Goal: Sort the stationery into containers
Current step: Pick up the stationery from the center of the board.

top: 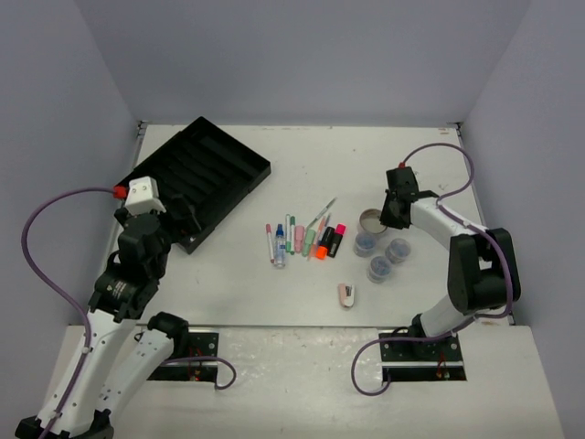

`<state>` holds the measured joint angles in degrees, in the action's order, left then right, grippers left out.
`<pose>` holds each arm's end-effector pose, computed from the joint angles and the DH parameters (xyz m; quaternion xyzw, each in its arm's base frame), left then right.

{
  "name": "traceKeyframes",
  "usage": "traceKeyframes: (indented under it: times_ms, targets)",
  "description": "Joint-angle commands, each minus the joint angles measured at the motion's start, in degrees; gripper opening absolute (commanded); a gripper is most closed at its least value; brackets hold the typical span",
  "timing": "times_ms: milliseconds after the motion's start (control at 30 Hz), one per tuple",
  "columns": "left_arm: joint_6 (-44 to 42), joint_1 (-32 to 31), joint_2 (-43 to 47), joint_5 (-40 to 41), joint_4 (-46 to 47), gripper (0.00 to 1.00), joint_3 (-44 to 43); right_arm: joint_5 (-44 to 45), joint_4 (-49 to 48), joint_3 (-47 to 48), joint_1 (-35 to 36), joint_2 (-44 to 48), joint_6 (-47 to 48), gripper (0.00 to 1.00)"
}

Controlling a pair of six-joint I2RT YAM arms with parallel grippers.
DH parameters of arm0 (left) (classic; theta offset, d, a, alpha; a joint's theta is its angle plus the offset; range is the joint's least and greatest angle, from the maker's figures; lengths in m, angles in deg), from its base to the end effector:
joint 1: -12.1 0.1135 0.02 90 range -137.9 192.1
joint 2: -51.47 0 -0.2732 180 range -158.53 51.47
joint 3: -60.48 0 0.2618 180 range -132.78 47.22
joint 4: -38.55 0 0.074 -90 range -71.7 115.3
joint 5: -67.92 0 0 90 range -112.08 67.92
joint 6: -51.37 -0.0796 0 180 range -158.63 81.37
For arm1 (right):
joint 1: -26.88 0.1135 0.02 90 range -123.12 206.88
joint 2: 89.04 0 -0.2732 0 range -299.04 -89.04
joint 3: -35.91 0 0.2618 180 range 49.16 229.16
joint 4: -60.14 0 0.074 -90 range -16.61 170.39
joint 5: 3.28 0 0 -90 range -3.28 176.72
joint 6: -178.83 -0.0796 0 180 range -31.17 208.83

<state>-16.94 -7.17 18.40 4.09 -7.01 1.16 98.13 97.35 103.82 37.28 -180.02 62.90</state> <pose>0.1656 -0.0207 0.3303 -0.1477 0.7916 -0.0242 0.5925 0.3381 0.0461 0.1520 0.1552 0.9495 -0.0117 0.2724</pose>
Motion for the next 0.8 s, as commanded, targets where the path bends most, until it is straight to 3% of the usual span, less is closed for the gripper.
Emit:
traceKeyframes:
  times_ms: [0,133,333,533,633,700,767]
  targets:
    - [-0.95,0.46,-0.67,-0.53,2.17,1.00,-0.13,-0.84,-2.00,2.45,-0.43,-0.47,-0.32,0.12]
    - [-0.47,0.38,-2.59,-2.62,2.28,1.00,-0.81,1.15,-1.52,3.38,-0.47,1.92,-0.33,0.01]
    - [3.34,0.46,-8.12,-12.82,4.57,1.00,-4.36,3.24,1.58,7.48,1.30,7.39,0.78,0.00]
    - [9.58,-0.89,-18.41,-29.23,12.09,1.00,-8.28,8.73,7.40,14.48,14.93,11.22,0.84,0.00]
    - [11.73,-7.07,-24.27,-27.99,13.64,1.00,-11.18,13.19,9.94,17.72,22.81,10.39,-0.27,0.00]
    - [11.70,-15.64,-27.89,-21.57,14.11,1.00,-13.38,17.33,11.21,19.62,29.51,9.59,-1.50,0.00]
    - [11.37,-19.39,-31.94,-16.61,13.64,1.00,-15.78,18.64,12.54,21.77,32.92,8.91,-2.74,0.00]
